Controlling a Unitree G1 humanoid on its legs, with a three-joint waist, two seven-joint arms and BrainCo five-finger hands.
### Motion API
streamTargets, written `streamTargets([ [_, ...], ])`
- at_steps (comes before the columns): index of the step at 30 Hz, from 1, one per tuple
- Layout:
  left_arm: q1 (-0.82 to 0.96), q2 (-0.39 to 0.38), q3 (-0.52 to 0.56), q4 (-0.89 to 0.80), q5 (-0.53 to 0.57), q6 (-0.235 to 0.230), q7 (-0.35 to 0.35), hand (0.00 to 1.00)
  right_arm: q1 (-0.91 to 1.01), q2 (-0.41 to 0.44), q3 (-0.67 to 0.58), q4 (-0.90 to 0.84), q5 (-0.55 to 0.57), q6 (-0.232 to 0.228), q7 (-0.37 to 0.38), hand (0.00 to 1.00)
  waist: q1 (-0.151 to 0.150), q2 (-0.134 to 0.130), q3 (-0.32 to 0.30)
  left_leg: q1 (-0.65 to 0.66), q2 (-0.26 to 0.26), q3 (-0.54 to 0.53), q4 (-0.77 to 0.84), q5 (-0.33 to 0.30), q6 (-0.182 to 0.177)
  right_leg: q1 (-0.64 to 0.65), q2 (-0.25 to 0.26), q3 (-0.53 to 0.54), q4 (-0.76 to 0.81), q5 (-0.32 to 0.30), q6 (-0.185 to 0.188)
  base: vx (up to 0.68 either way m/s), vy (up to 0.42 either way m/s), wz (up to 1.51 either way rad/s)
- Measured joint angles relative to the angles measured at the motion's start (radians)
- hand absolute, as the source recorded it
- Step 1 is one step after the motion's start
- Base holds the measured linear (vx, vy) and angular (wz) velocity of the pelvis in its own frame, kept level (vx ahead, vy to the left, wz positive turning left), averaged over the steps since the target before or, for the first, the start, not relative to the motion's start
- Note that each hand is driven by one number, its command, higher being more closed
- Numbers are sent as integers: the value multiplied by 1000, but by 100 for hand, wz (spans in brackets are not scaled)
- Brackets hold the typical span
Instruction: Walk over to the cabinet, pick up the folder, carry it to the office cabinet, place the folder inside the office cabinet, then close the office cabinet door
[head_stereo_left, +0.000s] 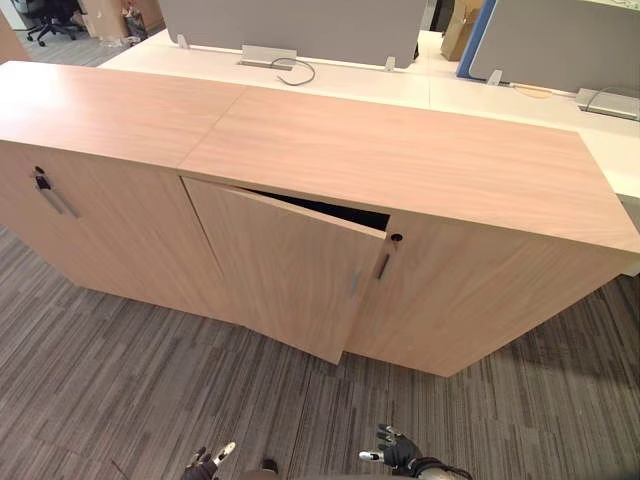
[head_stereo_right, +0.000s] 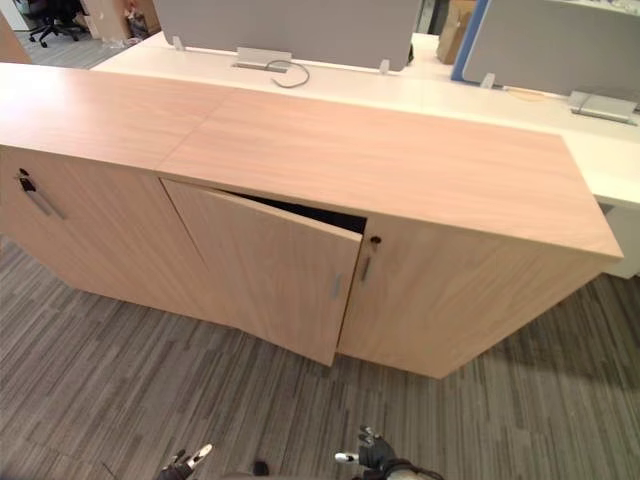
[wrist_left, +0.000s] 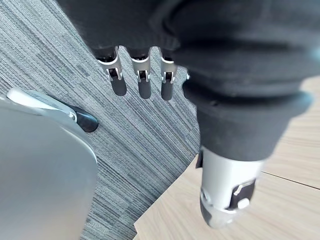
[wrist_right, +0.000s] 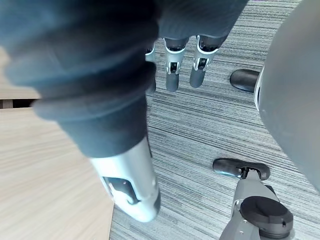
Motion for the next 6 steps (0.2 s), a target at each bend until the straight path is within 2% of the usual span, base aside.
streamTargets([
  [6, -9, 6, -46, -5, 36, -9, 19, 0, 3, 4, 0, 0, 0, -1, -11, 0, -3, 1, -9, 29, -18, 3, -82, 54, 7, -15, -17, -2, 7, 1, 3, -53, 42, 1],
])
